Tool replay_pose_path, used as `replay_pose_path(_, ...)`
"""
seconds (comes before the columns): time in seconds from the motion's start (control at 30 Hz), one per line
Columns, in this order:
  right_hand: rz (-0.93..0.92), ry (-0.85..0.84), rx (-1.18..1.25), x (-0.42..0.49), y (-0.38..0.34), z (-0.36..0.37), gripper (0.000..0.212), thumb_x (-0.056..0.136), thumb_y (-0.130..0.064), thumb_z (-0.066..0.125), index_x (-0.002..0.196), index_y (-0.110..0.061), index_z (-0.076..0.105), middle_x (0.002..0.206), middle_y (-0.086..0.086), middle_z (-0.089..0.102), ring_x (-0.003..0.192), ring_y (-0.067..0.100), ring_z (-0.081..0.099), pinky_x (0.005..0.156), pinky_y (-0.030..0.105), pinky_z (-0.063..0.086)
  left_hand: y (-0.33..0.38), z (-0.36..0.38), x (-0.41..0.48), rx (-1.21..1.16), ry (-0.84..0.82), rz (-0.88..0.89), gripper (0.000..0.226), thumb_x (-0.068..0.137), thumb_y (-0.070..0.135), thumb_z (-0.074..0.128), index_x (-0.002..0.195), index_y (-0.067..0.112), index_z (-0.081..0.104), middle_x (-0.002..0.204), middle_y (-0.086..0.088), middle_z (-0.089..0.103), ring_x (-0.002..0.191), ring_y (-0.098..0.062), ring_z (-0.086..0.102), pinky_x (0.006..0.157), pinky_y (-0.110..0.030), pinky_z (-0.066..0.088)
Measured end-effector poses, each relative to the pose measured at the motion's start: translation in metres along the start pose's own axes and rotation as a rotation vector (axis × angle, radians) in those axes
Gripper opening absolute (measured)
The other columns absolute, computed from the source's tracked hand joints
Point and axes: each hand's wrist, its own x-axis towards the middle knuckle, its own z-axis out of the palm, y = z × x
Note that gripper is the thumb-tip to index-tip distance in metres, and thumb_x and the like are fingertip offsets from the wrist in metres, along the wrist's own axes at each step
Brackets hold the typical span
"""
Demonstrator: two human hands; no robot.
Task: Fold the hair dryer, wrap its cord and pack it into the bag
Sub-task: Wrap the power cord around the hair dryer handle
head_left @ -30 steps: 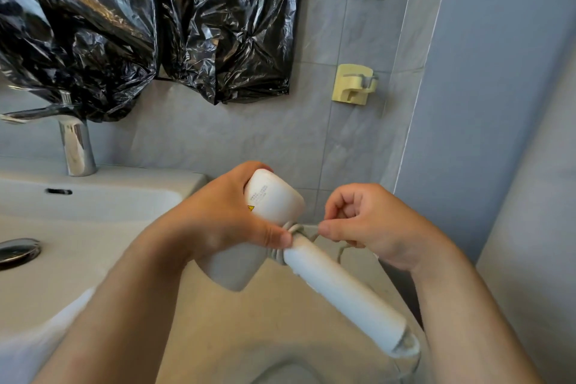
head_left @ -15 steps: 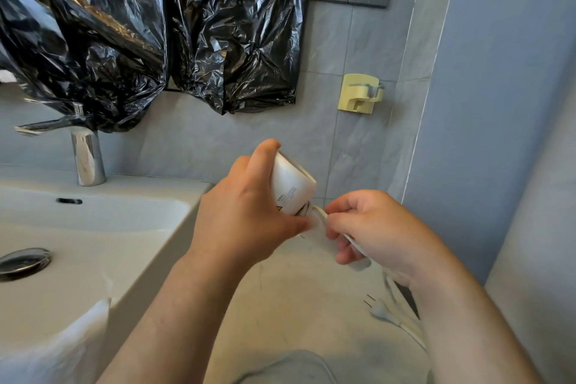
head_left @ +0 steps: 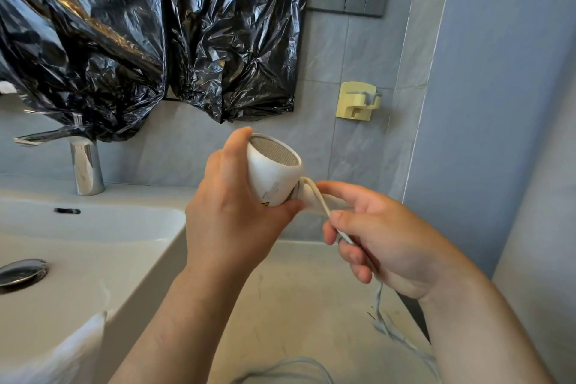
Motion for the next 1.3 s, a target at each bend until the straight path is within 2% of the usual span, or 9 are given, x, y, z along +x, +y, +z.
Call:
replay_pose_path(0.2,-0.125,0.051,0.122,0.008,0.006,0.006,0.043,0.096,-0.001,0.043,0.118,-0.031,0.063,0.071,0.003,0.057,0.043,0.009,0.034,0.032,0.015,0.023,-0.009,0.001,0.005,-0.273,0.058,-0.183,0.102,0.049,0.041,0.092,0.132,0.042,0.034,0.107,0.026,0.052,0.099,-0.007,0.055,0.085,-0.029,0.047)
replay_pose_path(0.37,-0.126,0.016,0.187,0.008,0.007,0.012,0.045,0.095,-0.001,0.039,0.131,-0.022,0.056,0.062,-0.003,0.049,0.042,0.006,0.028,0.033,0.016,0.019,-0.008,-0.001,0.006,-0.24,0.056,-0.101,0.099,0.05,0.044,0.091,0.128,0.046,0.03,0.112,0.025,0.052,0.104,-0.007,0.055,0.086,-0.032,0.048)
replay_pose_path(0.57,-0.129,0.012,0.39,0.007,0.004,0.014,0.042,0.092,-0.001,0.035,0.124,-0.011,0.06,0.055,-0.002,0.039,0.038,0.006,0.021,0.035,0.018,0.012,-0.006,-0.005,0.006,-0.205,0.036,0.007,0.1,0.05,0.055,0.087,0.131,0.043,0.028,0.124,0.021,0.048,0.112,-0.007,0.054,0.084,-0.024,0.041)
replay_pose_path(0.7,-0.139,0.014,0.421,0.007,0.004,0.017,0.042,0.092,-0.002,0.034,0.12,-0.015,0.063,0.055,-0.002,0.037,0.039,0.006,0.02,0.037,0.019,0.012,-0.008,-0.003,0.007,-0.311,0.048,-0.076,0.098,0.048,0.049,0.087,0.128,0.048,0.032,0.11,0.035,0.05,0.099,0.01,0.053,0.078,-0.001,0.039)
replay_pose_path(0.83,-0.214,0.046,0.267,0.01,0.009,0.026,0.036,0.095,-0.001,0.043,0.111,-0.021,0.068,0.059,0.001,0.051,0.041,0.008,0.032,0.036,0.019,0.024,-0.007,0.0,0.009,-0.452,0.096,-0.216,0.097,0.052,0.034,0.093,0.129,0.039,0.035,0.105,0.027,0.052,0.089,0.02,0.052,0.071,0.001,0.041)
replay_pose_path(0.97,-0.294,0.162,0.13,0.016,0.015,0.031,0.035,0.092,0.0,0.052,0.099,-0.024,0.075,0.065,-0.001,0.061,0.045,0.009,0.04,0.039,0.019,0.032,-0.014,0.001,0.011,-0.542,0.104,-0.305,0.097,0.053,0.033,0.095,0.131,0.032,0.038,0.104,0.019,0.055,0.082,0.007,0.058,0.073,-0.017,0.049)
replay_pose_path(1.1,-0.33,0.232,0.129,0.02,0.019,0.029,0.028,0.087,0.001,0.061,0.085,-0.021,0.078,0.066,0.013,0.059,0.047,0.013,0.048,0.045,0.022,0.041,-0.017,0.005,0.012,-0.7,0.062,-0.443,0.091,0.048,0.038,0.088,0.127,0.024,0.044,0.103,-0.001,0.061,0.08,-0.013,0.063,0.071,-0.042,0.059)
replay_pose_path(1.23,-0.317,0.284,0.13,0.021,0.019,0.022,0.017,0.079,0.0,0.069,0.072,-0.016,0.069,0.059,0.008,0.059,0.044,0.014,0.05,0.042,0.023,0.038,-0.021,0.005,0.014,-0.869,-0.097,-0.519,0.085,0.048,0.039,0.088,0.121,0.013,0.054,0.109,-0.019,0.066,0.084,-0.026,0.067,0.065,-0.048,0.06)
replay_pose_path(1.3,-0.32,0.346,0.074,0.02,0.018,0.016,0.022,0.074,-0.006,0.077,0.086,-0.013,0.06,0.07,0.008,0.063,0.043,0.014,0.049,0.04,0.024,0.035,-0.024,0.002,0.016,-0.934,-0.217,-0.544,0.078,0.054,0.035,0.088,0.12,0.008,0.057,0.105,-0.023,0.067,0.081,-0.03,0.067,0.061,-0.043,0.057)
